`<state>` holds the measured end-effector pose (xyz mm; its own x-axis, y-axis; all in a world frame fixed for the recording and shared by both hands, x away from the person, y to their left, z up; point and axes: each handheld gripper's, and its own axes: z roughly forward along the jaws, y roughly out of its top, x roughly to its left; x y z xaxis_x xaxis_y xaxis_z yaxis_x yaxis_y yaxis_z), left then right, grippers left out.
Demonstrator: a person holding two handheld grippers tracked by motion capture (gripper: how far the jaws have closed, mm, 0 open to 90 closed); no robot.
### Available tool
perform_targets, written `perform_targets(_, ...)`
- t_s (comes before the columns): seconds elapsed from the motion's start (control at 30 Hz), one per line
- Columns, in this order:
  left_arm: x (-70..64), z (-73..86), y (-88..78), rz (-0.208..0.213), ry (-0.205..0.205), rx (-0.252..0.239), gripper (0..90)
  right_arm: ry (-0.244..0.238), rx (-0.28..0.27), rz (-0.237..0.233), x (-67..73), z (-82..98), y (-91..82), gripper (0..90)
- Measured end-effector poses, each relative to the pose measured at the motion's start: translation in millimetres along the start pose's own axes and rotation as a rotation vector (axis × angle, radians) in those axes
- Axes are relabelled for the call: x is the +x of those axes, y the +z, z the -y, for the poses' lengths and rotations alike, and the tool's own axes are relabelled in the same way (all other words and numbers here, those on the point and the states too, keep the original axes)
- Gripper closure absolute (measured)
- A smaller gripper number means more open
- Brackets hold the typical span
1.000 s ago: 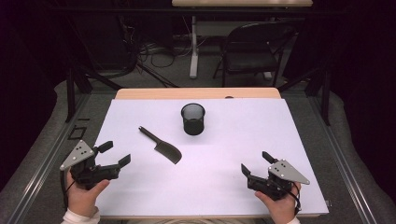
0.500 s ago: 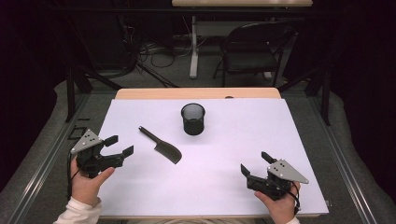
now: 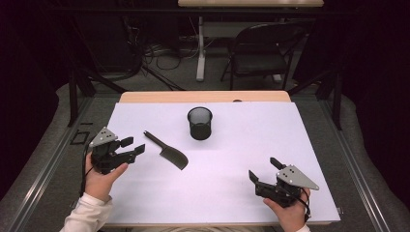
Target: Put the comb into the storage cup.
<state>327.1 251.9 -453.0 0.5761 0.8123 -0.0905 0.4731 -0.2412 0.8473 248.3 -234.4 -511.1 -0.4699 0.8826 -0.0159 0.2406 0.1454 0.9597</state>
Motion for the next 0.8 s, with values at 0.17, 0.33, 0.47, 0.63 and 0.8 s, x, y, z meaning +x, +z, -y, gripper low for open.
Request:
perform_targets(0.17, 3.2, -5.2, 7.1, -0.009, 0.009, 0.040, 45.4, 0.003, 0.000, 0.000, -0.6, 0.3, 0.1, 15.2)
perform_targets(0.33, 6.8, -11.8, 13.9, -0.006, 0.002, 0.072, 47.2, -0.001, 0.003, 0.000, -0.8, 0.5, 0.3, 15.5)
perform_targets(0.47, 9.8, -15.8, 18.6, -0.017, 0.003, 0.087, 48.5, 0.002, 0.005, 0.000, -1.1, 0.6, 0.1, 15.5)
perform_targets(0.63, 12.6, -20.8, 24.5, -0.038, 0.003, 0.090, 50.2, 0.002, 0.004, -0.001, -2.0, 1.0, 0.6, 15.7)
perform_targets(0.8, 16.1, -25.8, 31.0, -0.065, -0.010, 0.097, 54.1, 0.001, 0.001, -0.003, -1.7, 1.3, 1.0, 15.8)
